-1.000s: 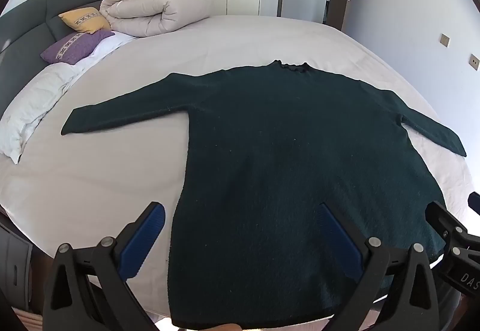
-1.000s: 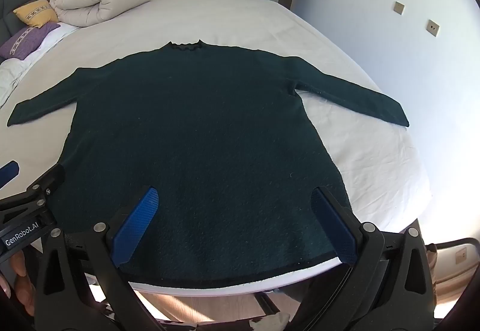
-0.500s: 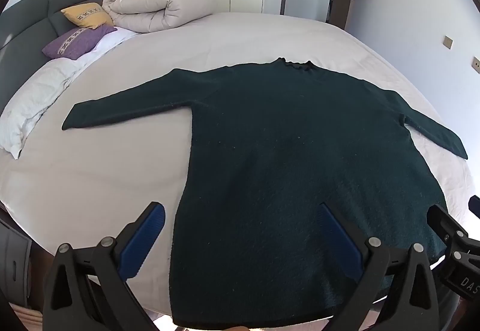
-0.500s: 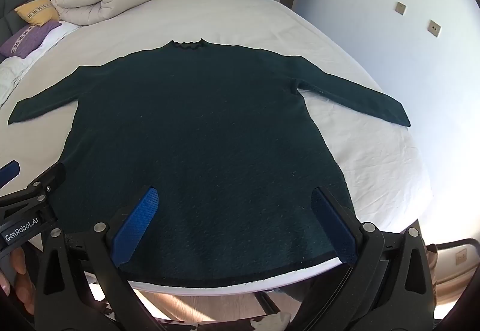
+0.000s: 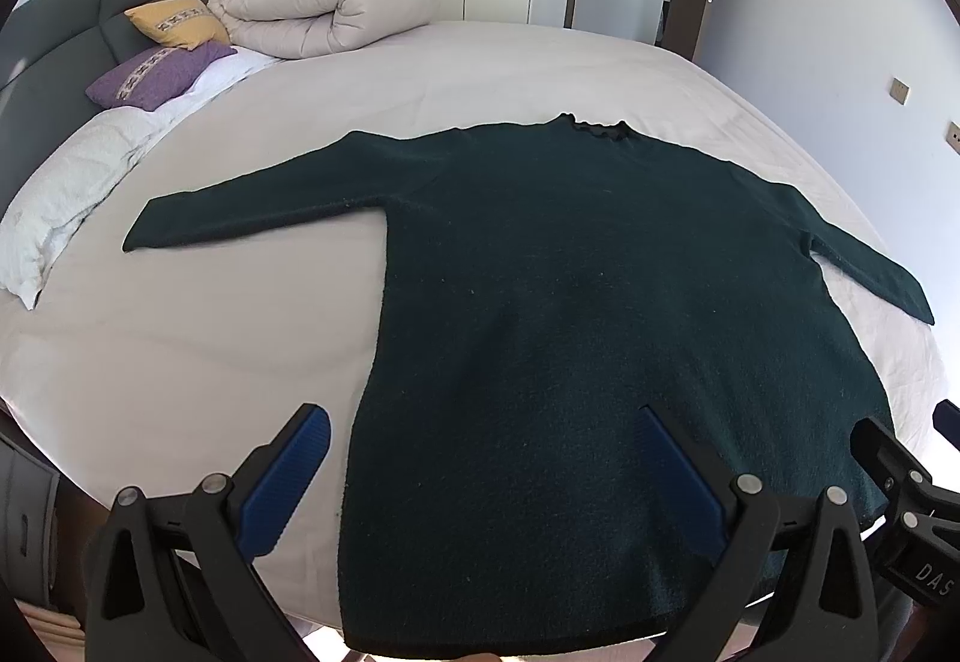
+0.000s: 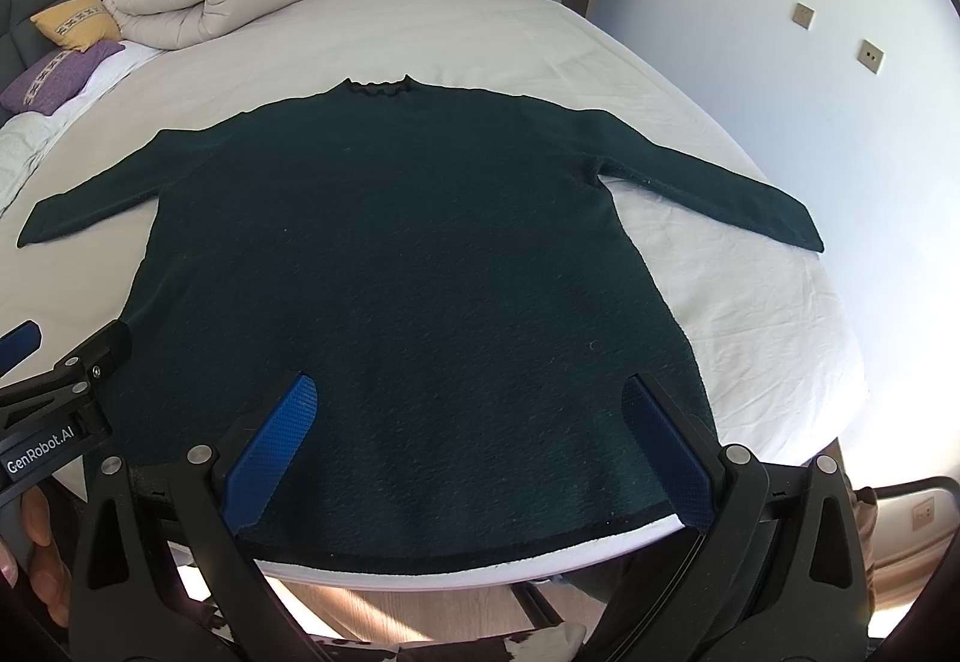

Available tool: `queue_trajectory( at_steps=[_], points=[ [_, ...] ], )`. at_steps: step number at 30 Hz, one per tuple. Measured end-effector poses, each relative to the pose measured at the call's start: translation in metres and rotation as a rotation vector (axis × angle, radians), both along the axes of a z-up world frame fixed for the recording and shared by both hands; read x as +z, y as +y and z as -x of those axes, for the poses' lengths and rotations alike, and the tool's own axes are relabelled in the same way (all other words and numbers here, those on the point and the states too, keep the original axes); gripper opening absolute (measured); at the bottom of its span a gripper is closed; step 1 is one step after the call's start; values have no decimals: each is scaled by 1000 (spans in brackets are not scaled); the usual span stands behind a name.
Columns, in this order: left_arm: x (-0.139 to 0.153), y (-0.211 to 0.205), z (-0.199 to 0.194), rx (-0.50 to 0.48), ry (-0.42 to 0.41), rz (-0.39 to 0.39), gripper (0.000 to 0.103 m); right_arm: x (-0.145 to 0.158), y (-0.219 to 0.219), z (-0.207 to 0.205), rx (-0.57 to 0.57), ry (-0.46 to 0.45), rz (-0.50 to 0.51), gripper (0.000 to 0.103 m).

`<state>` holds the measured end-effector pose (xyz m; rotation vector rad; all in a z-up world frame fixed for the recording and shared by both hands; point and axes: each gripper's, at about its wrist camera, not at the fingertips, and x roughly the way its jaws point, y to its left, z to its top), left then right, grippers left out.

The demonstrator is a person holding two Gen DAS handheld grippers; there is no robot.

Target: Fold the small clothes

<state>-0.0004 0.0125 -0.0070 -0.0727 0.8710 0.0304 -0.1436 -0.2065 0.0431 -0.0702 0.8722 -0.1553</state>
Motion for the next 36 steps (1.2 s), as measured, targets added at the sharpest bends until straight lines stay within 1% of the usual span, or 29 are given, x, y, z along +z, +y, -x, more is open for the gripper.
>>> queue_trajectory(
  at_steps=[9, 17, 36],
  points=[
    [0, 0, -2, 2, 5, 2, 103, 0, 2, 1, 0, 2, -2, 103],
    [-1, 1, -1, 2, 7, 4, 103, -9, 11, 5, 0, 3, -4, 103],
    [-3, 0, -2, -1, 13, 12, 103, -10, 10, 6, 1, 6, -8, 103]
  ],
)
